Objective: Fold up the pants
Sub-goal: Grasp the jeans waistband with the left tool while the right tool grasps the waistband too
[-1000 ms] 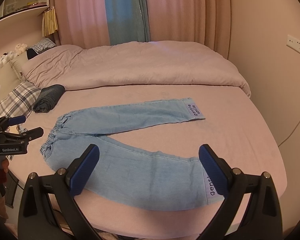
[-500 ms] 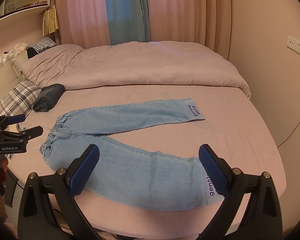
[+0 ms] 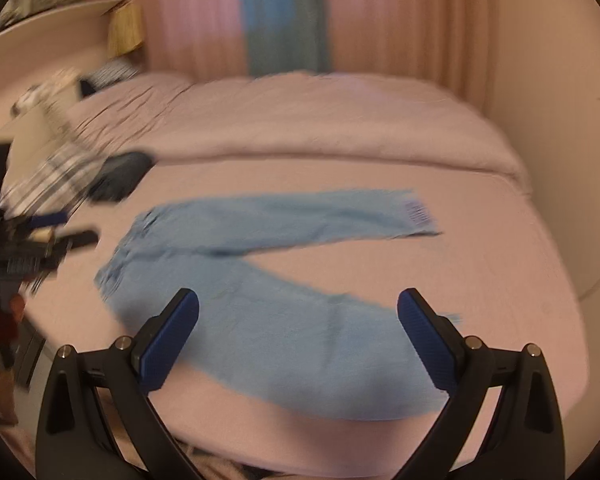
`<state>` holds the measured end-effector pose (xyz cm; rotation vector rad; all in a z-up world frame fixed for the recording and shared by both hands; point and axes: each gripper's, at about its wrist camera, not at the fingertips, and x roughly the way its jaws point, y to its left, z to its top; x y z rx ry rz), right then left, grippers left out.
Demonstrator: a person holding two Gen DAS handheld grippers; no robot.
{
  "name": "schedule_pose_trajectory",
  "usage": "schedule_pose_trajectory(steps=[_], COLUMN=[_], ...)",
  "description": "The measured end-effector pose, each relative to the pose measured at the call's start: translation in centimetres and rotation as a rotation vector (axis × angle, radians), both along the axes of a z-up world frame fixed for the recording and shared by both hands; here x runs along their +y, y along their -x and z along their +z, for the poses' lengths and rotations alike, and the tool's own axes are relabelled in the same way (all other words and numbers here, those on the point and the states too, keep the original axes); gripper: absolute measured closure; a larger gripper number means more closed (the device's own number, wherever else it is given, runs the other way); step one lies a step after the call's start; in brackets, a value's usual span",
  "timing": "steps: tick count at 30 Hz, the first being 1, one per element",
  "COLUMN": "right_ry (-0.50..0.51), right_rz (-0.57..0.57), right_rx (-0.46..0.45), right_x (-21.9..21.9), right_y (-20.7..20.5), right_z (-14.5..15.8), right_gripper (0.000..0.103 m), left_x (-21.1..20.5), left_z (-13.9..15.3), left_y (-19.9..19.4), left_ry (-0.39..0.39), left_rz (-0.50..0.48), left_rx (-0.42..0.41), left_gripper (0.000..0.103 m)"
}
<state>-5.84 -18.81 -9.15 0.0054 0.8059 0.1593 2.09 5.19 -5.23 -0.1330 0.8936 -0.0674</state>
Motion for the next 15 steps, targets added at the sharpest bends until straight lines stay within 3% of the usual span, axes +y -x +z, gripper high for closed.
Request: schedule_pose_trajectory(steps=[5,6,9,12,15], right_ry=[0.089,0.087,0.069,0.089,0.074], right_rz=[0.215,0.258,0.373,0.485,0.562], right_rx=[0.1,0.119,0.162,0.167,0.191], right_x=[6.0,7.4,10.8,14.2,16.6], right_y=[-2.6,-3.1,-4.3,-4.3,-4.3], right_z=[-7.2,-8.7,-11.7,-13.8,-15.5], right_gripper=[0.004,0.005,0.006,0.009,0.016], left_x=[7.1,8.6,10.8,11.7,12.1], left_z=[-7.1,-9.1,-12.2,-14.1,-15.4], left_y=[-0.9,-0.7,0.1,0.5,-0.3], left_ry=[0.073,0.107,0.181,0.236,0.357], left_rz=[0.206,0.254,0.308,0.333,0.325], left_rx=[0.155,0.208,0.261,0.253,0.221], left_gripper=[0.0,0.0,0.0,0.0,0.0])
